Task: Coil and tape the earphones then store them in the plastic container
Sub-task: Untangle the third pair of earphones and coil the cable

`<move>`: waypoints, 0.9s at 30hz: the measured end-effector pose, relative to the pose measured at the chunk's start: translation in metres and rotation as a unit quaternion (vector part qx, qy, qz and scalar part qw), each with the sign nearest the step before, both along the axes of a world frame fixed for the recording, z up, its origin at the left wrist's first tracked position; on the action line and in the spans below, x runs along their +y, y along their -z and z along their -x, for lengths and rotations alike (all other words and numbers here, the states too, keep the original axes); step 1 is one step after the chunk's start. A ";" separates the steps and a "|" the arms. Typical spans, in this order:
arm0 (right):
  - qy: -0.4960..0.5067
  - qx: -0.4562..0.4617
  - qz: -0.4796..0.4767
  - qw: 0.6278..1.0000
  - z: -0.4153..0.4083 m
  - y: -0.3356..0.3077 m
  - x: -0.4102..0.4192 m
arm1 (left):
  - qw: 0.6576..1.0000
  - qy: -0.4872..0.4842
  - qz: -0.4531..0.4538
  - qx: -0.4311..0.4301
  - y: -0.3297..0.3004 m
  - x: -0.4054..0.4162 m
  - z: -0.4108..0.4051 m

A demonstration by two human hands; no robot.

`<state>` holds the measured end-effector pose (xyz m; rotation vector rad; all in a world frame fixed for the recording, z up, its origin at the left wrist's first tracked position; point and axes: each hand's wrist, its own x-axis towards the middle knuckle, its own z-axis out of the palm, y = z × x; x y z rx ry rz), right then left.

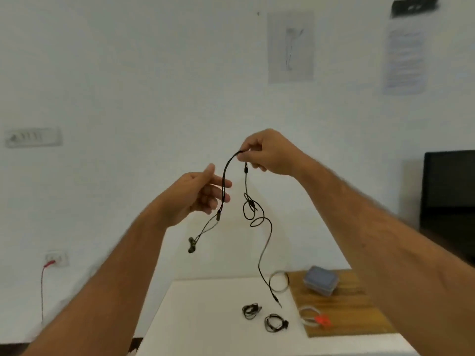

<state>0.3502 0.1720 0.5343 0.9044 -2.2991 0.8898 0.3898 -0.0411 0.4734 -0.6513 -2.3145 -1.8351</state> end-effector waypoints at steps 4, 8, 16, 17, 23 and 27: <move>-0.094 -0.055 0.001 0.994 -0.042 -0.034 0.004 | 0.989 -0.115 0.009 0.096 -0.030 0.008 -0.009; -0.141 -0.061 0.035 0.988 -0.055 -0.041 0.010 | 0.980 -0.125 0.111 0.110 -0.033 0.030 -0.015; -0.167 -0.054 0.208 0.962 -0.064 -0.046 0.055 | 0.961 -0.162 0.181 0.135 0.001 0.019 -0.011; -0.167 -0.050 0.235 0.956 -0.064 -0.047 0.065 | 0.965 -0.157 0.163 0.134 0.001 0.015 -0.013; -0.110 -0.102 0.155 0.976 -0.061 -0.036 0.111 | 0.983 -0.114 0.045 0.137 -0.008 0.004 -0.021; -0.009 -0.240 -0.021 0.971 -0.053 -0.016 0.121 | 0.983 -0.081 0.081 0.141 -0.022 0.017 -0.028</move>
